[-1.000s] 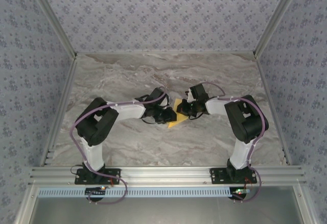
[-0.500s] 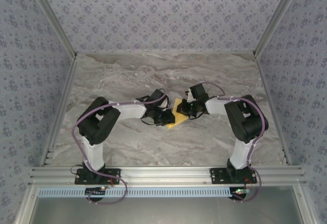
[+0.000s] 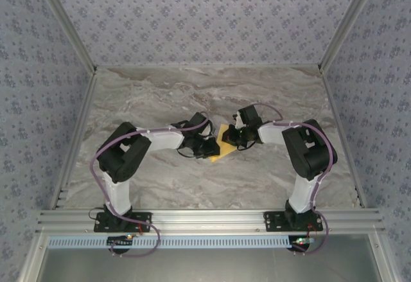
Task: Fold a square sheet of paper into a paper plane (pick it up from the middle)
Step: Fourth fold the wing at the center of the table.
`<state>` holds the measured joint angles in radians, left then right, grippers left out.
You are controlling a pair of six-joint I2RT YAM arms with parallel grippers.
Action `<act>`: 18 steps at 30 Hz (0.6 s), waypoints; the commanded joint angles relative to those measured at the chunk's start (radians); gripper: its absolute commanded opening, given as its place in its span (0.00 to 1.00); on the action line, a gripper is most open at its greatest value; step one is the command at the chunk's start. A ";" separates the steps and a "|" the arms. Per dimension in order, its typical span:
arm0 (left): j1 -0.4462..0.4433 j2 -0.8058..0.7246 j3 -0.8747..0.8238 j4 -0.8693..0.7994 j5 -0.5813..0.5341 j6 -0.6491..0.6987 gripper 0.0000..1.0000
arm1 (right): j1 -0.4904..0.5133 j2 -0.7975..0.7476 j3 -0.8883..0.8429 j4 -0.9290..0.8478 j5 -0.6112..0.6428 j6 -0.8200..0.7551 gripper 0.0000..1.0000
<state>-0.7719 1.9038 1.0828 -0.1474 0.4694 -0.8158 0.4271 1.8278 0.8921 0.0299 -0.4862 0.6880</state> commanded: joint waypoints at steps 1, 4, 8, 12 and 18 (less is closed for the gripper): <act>-0.016 -0.043 0.030 -0.061 -0.012 0.032 0.17 | 0.001 0.072 -0.017 -0.112 0.111 -0.016 0.00; -0.022 -0.031 0.033 -0.072 -0.011 0.038 0.18 | 0.001 0.072 -0.016 -0.112 0.113 -0.015 0.00; -0.027 -0.023 0.042 -0.092 -0.007 0.052 0.18 | 0.002 0.074 -0.015 -0.115 0.115 -0.015 0.00; -0.029 -0.028 0.060 -0.139 -0.047 0.077 0.18 | 0.001 0.076 -0.014 -0.118 0.118 -0.015 0.00; -0.028 -0.022 0.068 -0.181 -0.091 0.097 0.18 | 0.002 0.081 -0.010 -0.123 0.121 -0.016 0.00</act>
<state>-0.7944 1.9034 1.1252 -0.2569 0.4156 -0.7486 0.4271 1.8347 0.9024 0.0185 -0.4862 0.6880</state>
